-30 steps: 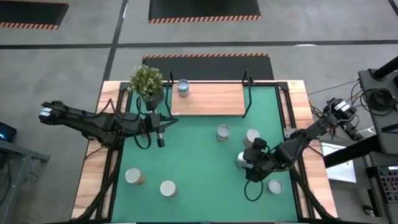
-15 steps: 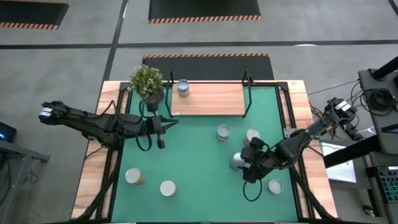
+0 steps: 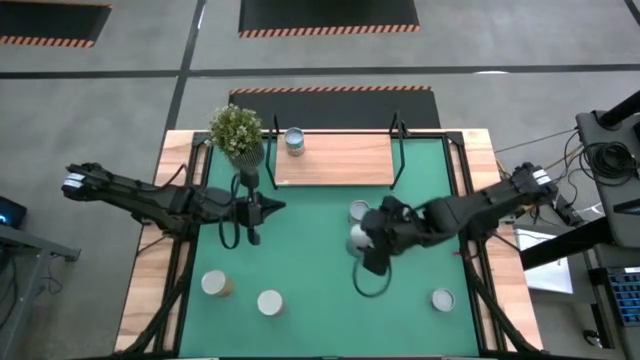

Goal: Pick and place cans onto a shelf
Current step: Put the canned peas on the shelf

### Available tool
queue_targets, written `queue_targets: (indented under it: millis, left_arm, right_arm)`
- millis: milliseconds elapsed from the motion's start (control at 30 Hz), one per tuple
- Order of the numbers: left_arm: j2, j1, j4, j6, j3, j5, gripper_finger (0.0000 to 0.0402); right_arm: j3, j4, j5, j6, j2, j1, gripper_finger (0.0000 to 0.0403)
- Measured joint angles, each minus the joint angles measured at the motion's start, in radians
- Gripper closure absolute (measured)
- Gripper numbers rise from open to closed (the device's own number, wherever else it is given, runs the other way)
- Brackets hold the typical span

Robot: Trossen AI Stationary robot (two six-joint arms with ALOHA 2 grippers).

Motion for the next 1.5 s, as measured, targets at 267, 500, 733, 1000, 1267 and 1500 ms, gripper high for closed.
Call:
queue_targets:
  millis: [267,500,733,1000,1267,1500]
  left_arm:
    - [-0.099,0.001,-0.017,-0.027,-0.008,-0.003,0.0402]
    - [-0.2,0.001,-0.076,-0.086,-0.008,-0.008,0.0402]
    - [-0.247,0.001,-0.083,-0.103,-0.008,-0.008,0.0402]
    - [-0.25,0.001,-0.088,-0.103,-0.008,-0.008,0.0402]
    - [-0.251,0.001,-0.089,-0.103,-0.008,-0.009,0.0402]
    - [-0.251,0.001,-0.087,-0.103,-0.008,-0.008,0.0402]
  right_arm:
    - [0.2,-0.031,-0.048,-0.158,0.127,-0.203,0.009]
    - [0.295,-0.032,-0.056,-0.227,0.225,-0.394,0.009]
    - [0.33,-0.007,-0.064,-0.303,0.307,-0.553,0.0087]
    - [0.373,0.13,-0.196,-0.331,0.425,-0.691,0.0091]
    - [0.446,0.139,-0.194,-0.341,0.538,-0.776,0.0088]
    - [0.507,0.143,-0.196,-0.331,0.611,-0.81,0.0087]
